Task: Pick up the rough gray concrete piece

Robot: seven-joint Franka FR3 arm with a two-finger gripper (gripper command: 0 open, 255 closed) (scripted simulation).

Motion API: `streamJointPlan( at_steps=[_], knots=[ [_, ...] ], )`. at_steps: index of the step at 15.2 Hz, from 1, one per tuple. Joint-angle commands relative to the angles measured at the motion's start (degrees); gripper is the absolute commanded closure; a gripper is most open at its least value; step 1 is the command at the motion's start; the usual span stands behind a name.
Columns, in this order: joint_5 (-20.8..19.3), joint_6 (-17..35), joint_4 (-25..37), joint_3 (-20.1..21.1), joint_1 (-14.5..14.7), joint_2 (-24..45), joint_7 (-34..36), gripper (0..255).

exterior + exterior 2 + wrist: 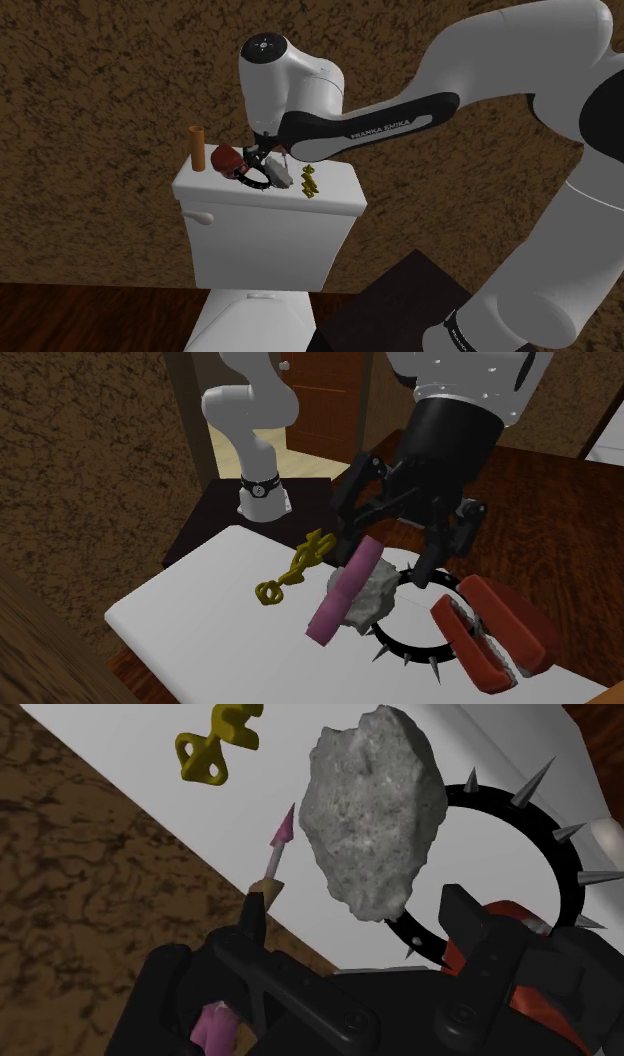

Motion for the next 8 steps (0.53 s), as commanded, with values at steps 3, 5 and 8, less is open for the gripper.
streamJointPlan(
  at_steps=[3,5,8],
  knots=[
    [-1.76,1.76,-1.19,-0.22,0.25,1.45,2.12,0],
    [-2.40,2.49,-1.72,-0.34,0.31,1.98,2.91,0],
    [-2.39,2.53,-1.77,-0.34,0.29,1.94,2.89,255]
  ],
)
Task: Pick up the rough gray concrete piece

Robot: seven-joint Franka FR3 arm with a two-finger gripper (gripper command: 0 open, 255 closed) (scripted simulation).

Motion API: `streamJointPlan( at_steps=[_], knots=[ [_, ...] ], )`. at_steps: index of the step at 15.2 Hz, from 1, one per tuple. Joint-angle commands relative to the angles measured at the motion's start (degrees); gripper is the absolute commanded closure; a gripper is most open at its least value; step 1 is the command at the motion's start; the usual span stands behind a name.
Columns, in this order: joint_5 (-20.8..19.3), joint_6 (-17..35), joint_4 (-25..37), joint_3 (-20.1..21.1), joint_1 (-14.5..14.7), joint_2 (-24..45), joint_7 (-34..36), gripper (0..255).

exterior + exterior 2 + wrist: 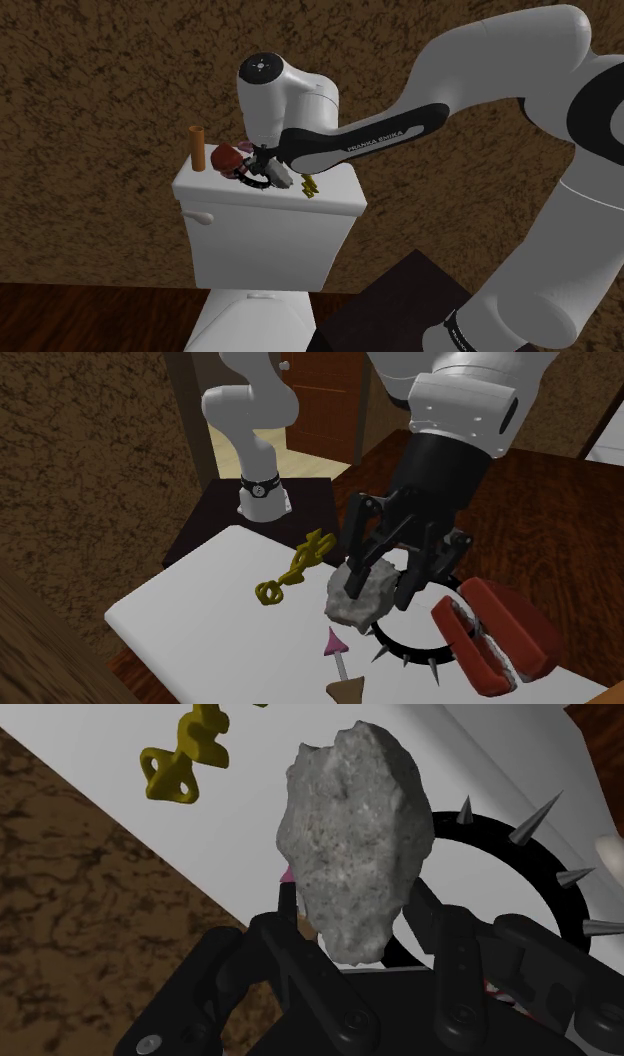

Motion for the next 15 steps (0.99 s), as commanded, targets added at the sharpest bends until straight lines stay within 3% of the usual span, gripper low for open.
streamJointPlan(
  at_steps=[1,8,15],
  knots=[
    [-0.02,0.03,-0.08,-0.03,-0.02,0.01,0.03,255],
    [-0.04,0.00,-0.03,-0.03,0.00,0.06,0.05,255],
    [2.61,-3.37,2.58,0.44,-0.20,-2.08,-3.34,255]
  ],
)
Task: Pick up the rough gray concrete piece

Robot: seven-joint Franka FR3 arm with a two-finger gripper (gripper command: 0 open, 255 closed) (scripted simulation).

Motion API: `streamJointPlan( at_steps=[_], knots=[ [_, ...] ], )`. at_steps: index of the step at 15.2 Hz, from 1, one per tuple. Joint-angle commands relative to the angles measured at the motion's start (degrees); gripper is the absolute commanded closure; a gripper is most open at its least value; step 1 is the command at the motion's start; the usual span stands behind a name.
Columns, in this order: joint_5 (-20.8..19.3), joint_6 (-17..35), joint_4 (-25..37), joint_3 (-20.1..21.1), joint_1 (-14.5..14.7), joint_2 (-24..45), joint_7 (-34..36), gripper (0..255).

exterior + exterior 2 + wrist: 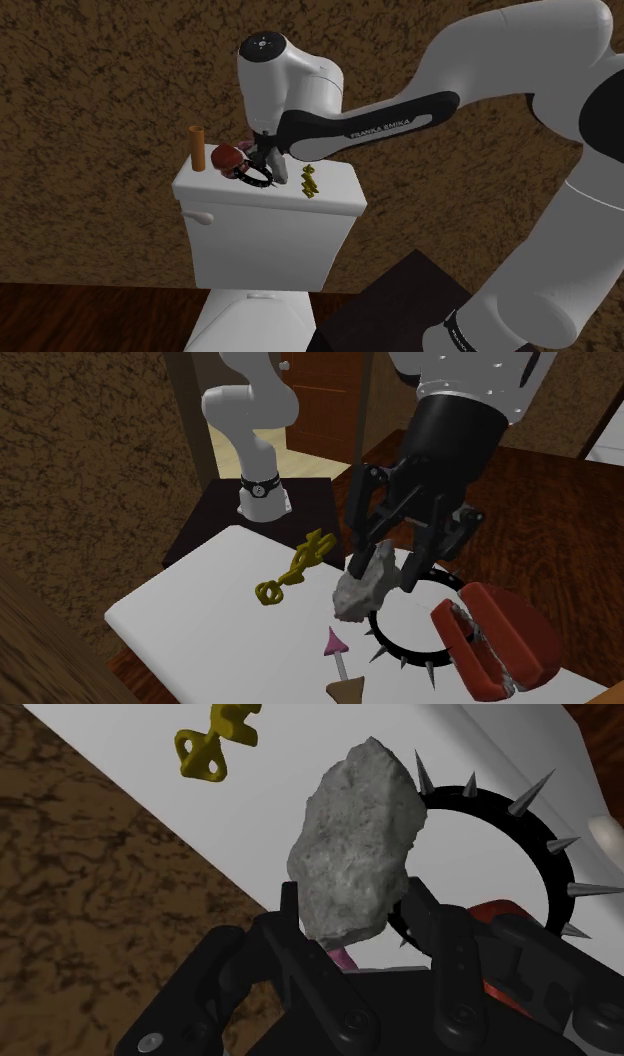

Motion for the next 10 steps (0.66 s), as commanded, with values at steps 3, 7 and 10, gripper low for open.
streamJointPlan(
  at_steps=[3,7,10],
  knots=[
    [1.34,-2.01,1.74,0.18,-0.11,-1.03,-1.93,255],
    [2.48,-4.16,3.70,0.34,-0.12,-1.86,-3.69,255],
    [2.78,-4.80,4.31,0.39,-0.11,-2.06,-4.17,255]
  ],
)
